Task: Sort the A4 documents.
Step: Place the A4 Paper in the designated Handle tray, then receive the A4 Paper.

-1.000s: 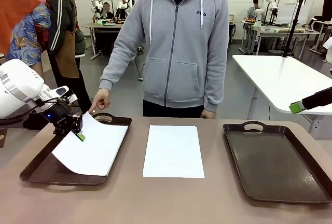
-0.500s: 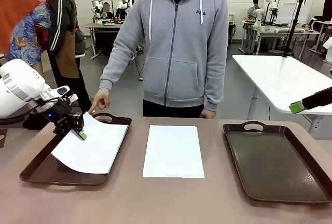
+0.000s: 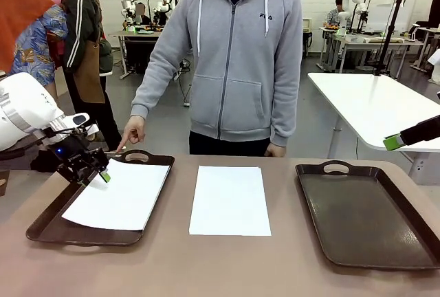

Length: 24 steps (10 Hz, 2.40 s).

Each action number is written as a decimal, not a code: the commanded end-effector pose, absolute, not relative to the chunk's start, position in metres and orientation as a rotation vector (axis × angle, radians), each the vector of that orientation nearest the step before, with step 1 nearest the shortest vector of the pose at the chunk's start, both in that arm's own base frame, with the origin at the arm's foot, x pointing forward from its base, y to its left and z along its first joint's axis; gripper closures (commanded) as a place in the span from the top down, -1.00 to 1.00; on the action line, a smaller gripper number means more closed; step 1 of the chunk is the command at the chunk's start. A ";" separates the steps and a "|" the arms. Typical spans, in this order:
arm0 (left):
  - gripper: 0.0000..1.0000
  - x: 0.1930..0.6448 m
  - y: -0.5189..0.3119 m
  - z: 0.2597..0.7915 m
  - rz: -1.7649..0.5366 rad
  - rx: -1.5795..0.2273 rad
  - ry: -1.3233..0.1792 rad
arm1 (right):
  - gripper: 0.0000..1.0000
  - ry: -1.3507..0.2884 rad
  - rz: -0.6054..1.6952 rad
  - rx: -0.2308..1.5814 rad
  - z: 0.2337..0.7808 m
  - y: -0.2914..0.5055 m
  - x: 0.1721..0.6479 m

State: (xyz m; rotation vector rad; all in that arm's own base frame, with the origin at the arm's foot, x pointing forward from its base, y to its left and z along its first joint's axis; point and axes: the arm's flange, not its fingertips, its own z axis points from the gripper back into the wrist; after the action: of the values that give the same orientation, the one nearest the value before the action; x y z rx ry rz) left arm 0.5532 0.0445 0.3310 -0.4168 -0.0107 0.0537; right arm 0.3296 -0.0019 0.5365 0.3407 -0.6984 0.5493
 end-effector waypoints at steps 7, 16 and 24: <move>1.00 0.550 0.052 0.356 0.061 -0.363 -0.043 | 1.00 -0.696 0.554 0.360 0.534 -0.002 0.331; 1.00 0.550 0.052 0.356 0.061 -0.363 -0.043 | 1.00 -0.696 0.554 0.360 0.534 -0.002 0.331; 1.00 0.511 -0.043 0.470 -0.341 -0.381 -0.411 | 1.00 -0.696 0.554 0.360 0.534 -0.002 0.331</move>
State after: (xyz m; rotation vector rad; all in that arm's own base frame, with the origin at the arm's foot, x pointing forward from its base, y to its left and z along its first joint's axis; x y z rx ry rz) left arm 0.5340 -0.0641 0.4713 -0.3289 -0.3208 -0.2957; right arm 0.3296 -0.0013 0.5366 0.3394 -0.6981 0.5506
